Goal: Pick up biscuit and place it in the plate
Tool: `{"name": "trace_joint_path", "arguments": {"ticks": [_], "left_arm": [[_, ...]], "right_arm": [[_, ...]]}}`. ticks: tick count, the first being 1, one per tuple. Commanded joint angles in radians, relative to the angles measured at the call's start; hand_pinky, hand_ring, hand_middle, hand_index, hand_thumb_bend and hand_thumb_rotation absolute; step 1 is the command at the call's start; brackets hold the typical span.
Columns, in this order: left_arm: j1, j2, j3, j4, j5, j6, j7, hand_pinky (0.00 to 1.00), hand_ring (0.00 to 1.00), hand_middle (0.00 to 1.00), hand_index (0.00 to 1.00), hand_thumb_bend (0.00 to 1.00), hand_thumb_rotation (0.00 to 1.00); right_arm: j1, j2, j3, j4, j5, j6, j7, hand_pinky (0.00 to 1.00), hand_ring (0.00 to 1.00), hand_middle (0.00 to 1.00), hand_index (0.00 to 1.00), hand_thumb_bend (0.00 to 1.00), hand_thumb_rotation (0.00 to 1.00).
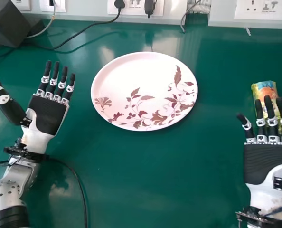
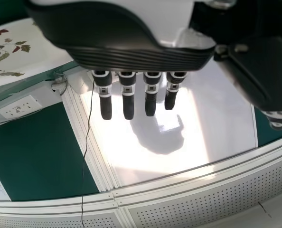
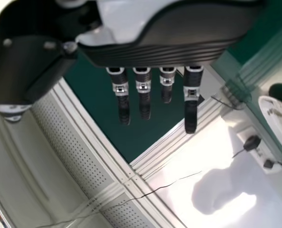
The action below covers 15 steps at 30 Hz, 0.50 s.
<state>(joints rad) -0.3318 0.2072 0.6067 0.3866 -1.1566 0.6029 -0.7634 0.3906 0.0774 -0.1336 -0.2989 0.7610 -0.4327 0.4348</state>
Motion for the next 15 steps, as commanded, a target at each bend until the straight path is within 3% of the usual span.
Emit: {"name": "trace_joint_path", "arguments": {"ticks": [1,11,15], "left_arm": [[-0.003,0.014,0.008,0.025,0.006,0.000,-0.015,0.90,0.94,0.97,0.99,1.00,0.78],[-0.035,0.036,0.005,0.108,0.031,-0.007,-0.070,0.90,0.93,0.97,0.98,1.00,0.82],[-0.046,0.042,0.006,0.136,0.048,-0.015,-0.087,0.93,0.93,0.98,0.99,1.00,0.85]], "right_arm": [[0.018,0.085,0.017,-0.029,-0.047,-0.027,-0.042,0.62,0.72,0.90,0.84,1.00,0.80],[0.053,0.076,0.063,-0.103,-0.247,-0.085,-0.205,0.63,0.72,0.89,0.81,1.00,0.76],[0.074,0.082,0.069,-0.154,-0.389,-0.099,-0.293,0.63,0.71,0.88,0.80,1.00,0.76]]}}
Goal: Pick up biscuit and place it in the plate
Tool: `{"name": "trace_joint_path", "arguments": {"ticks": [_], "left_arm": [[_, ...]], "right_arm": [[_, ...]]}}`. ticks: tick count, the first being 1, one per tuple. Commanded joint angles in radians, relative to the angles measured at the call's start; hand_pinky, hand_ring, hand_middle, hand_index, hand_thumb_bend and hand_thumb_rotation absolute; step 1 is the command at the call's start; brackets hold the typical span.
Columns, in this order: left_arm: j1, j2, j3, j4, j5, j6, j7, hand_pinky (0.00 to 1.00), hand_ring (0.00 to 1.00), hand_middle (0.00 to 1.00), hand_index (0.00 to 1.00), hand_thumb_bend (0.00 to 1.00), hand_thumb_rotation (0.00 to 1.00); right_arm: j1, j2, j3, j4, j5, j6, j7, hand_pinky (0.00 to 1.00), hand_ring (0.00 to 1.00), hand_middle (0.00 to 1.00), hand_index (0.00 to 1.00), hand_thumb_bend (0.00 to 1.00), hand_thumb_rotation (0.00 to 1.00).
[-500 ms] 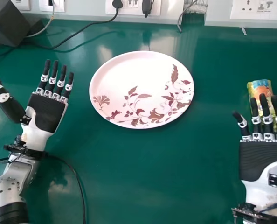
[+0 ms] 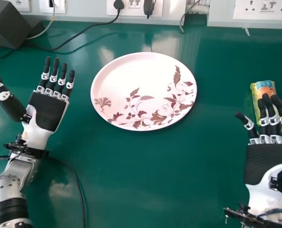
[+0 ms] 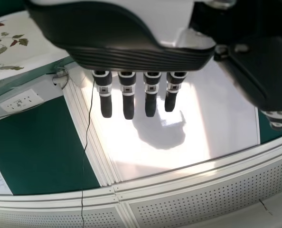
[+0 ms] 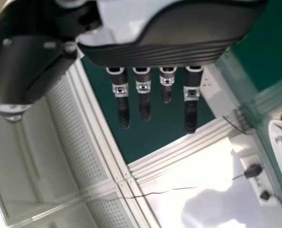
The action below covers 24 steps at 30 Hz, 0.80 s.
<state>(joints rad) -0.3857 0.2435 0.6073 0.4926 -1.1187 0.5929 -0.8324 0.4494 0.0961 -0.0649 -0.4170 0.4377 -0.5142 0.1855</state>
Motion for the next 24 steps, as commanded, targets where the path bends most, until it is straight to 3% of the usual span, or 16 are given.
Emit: {"name": "trace_joint_path", "arguments": {"ticks": [1,11,19,24], "left_arm": [[0.006,0.006,0.007,0.034,0.012,-0.004,-0.020,0.92,0.93,0.98,0.99,1.00,0.85],[-0.018,0.012,0.011,0.085,0.041,-0.029,-0.061,0.92,0.92,0.97,0.98,1.00,0.88],[-0.030,0.010,0.016,0.105,0.051,-0.025,-0.074,0.80,0.88,0.96,0.96,1.00,0.89],[-0.038,0.013,0.018,0.119,0.054,-0.019,-0.078,0.86,0.89,0.96,0.97,1.00,0.89]], "right_arm": [[0.020,0.065,-0.001,-0.047,-0.098,-0.014,-0.068,0.63,0.71,0.88,0.80,1.00,0.76],[0.021,0.027,0.004,-0.098,-0.259,0.007,-0.206,0.64,0.71,0.88,0.79,0.99,0.76],[0.010,0.019,-0.006,-0.133,-0.363,0.026,-0.263,0.64,0.72,0.87,0.79,0.99,0.74],[0.009,0.011,-0.011,-0.154,-0.400,0.046,-0.282,0.65,0.71,0.87,0.80,0.99,0.73]]}}
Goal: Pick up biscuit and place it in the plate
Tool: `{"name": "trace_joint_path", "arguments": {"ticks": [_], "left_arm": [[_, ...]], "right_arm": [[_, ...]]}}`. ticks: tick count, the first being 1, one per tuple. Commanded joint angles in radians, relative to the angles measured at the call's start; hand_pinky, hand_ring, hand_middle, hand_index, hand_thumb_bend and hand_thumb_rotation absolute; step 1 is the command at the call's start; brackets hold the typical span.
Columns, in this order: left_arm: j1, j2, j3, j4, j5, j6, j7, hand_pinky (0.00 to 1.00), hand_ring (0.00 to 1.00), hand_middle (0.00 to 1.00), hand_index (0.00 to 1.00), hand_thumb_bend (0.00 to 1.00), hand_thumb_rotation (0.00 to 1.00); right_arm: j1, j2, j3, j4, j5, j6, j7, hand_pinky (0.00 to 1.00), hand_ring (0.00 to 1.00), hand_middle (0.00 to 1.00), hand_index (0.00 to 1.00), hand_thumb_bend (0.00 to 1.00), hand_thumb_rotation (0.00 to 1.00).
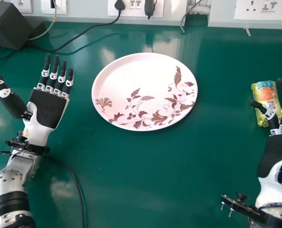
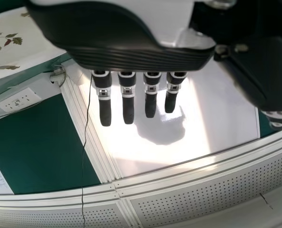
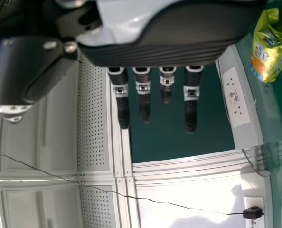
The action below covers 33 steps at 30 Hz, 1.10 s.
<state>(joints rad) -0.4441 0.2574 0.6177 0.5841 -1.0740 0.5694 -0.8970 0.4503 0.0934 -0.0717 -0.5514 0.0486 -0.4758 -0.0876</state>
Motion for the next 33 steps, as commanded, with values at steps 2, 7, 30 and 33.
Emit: {"name": "trace_joint_path", "arguments": {"ticks": [2,7,30,33], "left_arm": [[0.016,0.001,0.008,0.034,0.009,0.007,-0.017,0.89,0.89,0.96,0.97,1.00,0.89],[0.012,-0.002,0.007,0.035,0.019,-0.009,-0.013,0.93,0.90,0.96,0.97,1.00,0.91],[0.003,-0.011,0.004,0.040,0.039,-0.054,0.007,0.93,0.89,0.95,0.96,1.00,0.96],[0.001,-0.011,0.007,0.046,0.047,-0.059,0.007,0.93,0.89,0.96,0.97,1.00,0.97]], "right_arm": [[0.006,0.011,-0.005,-0.022,-0.015,0.010,-0.010,0.65,0.72,0.87,0.80,0.99,0.73],[0.006,0.009,-0.007,-0.030,-0.034,0.017,-0.019,0.68,0.71,0.87,0.79,0.99,0.73],[0.000,-0.016,-0.063,-0.110,-0.273,0.063,-0.056,0.88,0.77,0.88,0.77,1.00,0.72],[-0.001,-0.020,-0.072,-0.120,-0.311,0.066,-0.057,0.89,0.77,0.88,0.77,1.00,0.73]]}}
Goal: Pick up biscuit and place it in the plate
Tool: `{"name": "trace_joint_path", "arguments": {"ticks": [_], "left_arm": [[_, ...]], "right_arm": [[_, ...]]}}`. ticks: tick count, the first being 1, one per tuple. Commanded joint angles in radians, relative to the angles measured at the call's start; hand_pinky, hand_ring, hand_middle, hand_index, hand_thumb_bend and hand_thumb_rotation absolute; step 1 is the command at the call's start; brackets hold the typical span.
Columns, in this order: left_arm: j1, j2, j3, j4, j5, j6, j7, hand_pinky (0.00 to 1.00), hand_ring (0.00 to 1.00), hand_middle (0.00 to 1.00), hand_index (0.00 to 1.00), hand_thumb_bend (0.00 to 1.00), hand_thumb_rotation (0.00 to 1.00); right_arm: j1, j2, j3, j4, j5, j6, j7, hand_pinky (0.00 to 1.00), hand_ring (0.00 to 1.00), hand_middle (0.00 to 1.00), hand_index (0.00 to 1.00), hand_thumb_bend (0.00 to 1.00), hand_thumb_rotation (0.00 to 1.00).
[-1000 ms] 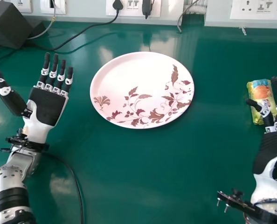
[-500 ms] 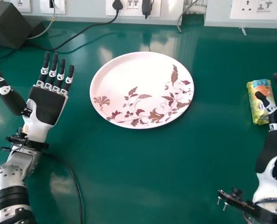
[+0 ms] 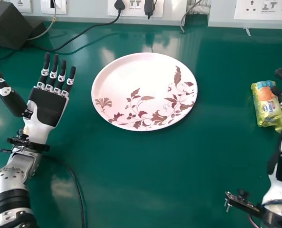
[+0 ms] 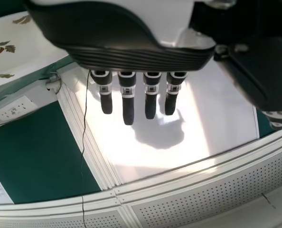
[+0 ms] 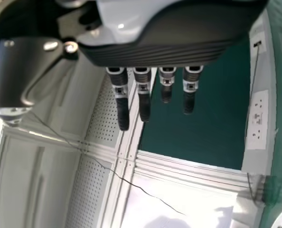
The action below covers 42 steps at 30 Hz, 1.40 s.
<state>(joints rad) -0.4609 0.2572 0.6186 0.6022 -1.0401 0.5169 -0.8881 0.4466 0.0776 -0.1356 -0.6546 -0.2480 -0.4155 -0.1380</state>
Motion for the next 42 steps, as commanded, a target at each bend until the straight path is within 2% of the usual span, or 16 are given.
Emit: {"name": "trace_joint_path", "arguments": {"ticks": [1,7,16,22,32,37,42], "left_arm": [[0.017,-0.010,0.006,0.030,0.014,-0.007,-0.003,0.93,0.89,0.96,0.97,1.00,0.98],[0.018,-0.011,0.000,0.036,0.032,-0.030,-0.010,0.90,0.90,0.96,0.99,1.00,0.99],[0.017,-0.009,0.000,0.043,0.048,-0.045,-0.010,0.81,0.85,0.95,0.99,1.00,1.00],[0.012,-0.011,0.004,0.048,0.054,-0.045,-0.004,0.77,0.90,0.97,1.00,1.00,1.00],[-0.003,-0.011,0.008,0.079,0.049,-0.040,-0.015,0.80,0.94,0.98,1.00,1.00,0.99],[-0.011,-0.008,0.014,0.102,0.046,-0.037,-0.024,0.84,0.93,0.98,1.00,1.00,1.00],[-0.014,-0.008,0.016,0.111,0.045,-0.037,-0.035,0.89,0.95,0.99,1.00,1.00,1.00]], "right_arm": [[0.002,-0.005,-0.010,-0.020,-0.022,0.007,-0.006,0.90,0.77,0.89,0.78,1.00,0.73],[0.005,-0.003,-0.025,-0.055,-0.101,0.042,-0.008,0.94,0.79,0.90,0.78,1.00,0.72],[0.010,0.018,-0.038,-0.132,-0.323,0.143,-0.034,0.98,0.79,0.89,0.78,1.00,0.75],[0.006,-0.007,-0.055,-0.169,-0.407,0.194,-0.022,0.98,0.79,0.89,0.78,1.00,0.75],[0.002,-0.015,-0.059,-0.261,-0.539,0.299,0.045,1.00,0.81,0.90,0.78,1.00,0.72],[-0.013,-0.003,-0.041,-0.317,-0.663,0.366,0.109,0.94,0.79,0.89,0.79,1.00,0.71],[-0.041,0.021,-0.016,-0.360,-0.801,0.428,0.188,0.93,0.78,0.90,0.79,1.00,0.72]]}}
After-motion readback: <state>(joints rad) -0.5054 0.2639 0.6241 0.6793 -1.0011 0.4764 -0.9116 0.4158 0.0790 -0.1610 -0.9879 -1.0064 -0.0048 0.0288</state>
